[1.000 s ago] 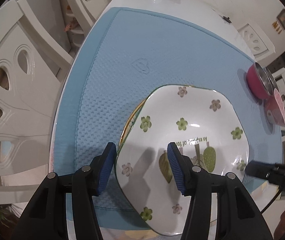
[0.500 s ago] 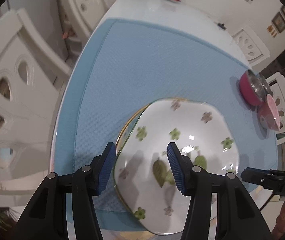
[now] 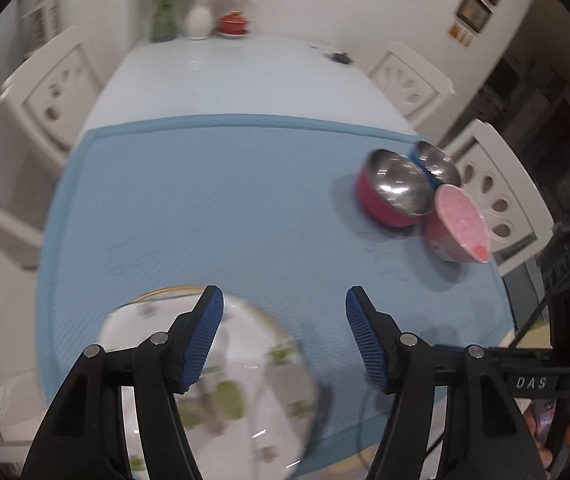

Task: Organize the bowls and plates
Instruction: 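Move the right gripper to the pink cartoon bowl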

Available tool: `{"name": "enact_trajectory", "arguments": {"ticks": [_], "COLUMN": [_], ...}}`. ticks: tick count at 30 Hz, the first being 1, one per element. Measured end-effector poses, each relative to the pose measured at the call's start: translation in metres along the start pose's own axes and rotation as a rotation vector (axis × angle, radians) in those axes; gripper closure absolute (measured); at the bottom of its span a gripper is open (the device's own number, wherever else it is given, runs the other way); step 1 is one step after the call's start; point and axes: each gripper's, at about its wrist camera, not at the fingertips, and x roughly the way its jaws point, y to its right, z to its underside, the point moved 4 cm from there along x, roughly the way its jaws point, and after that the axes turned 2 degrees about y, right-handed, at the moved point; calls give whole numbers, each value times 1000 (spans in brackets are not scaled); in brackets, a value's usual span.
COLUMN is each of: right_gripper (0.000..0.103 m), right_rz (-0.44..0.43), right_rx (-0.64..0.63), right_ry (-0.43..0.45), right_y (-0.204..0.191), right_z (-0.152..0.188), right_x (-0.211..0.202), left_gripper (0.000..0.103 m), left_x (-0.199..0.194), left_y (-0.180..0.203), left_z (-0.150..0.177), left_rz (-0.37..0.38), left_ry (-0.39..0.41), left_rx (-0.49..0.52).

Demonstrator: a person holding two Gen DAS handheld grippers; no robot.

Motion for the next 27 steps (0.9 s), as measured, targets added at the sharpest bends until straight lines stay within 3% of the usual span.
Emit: {"name": "enact_trajectory", "arguments": {"ticks": [4,7,11,14,18,24,27], "right_gripper": [62,47,42,42,42,45,47], "right_rz": [5,26,118,209,267,254,256], "right_rx": [24,29,24,14,-14,-77,-109], "right_ry": [60,142,253,278,266,197,178], "right_y": [32,58,103,139,180,204,208], "right_z": [-21,-37,-67,-93,-123,-146,-153], "right_x": [-39,-70,-106,-112,-107,-74,-59], "left_gripper": [41,41,41,41,41,44,55], "left_x": [16,29,57,77,99,139,153], "left_y": [47,80,126,150,177,192,196], "left_z": [-12,-17,-24,-26,-31,-25,-20], "left_rz": [51,86,148,171,181,147,152], "left_ry": [-16,-34,-63,-77,-35,-39,-43], "left_rx": [3,-2,-15,-34,-50,-139,-161]}}
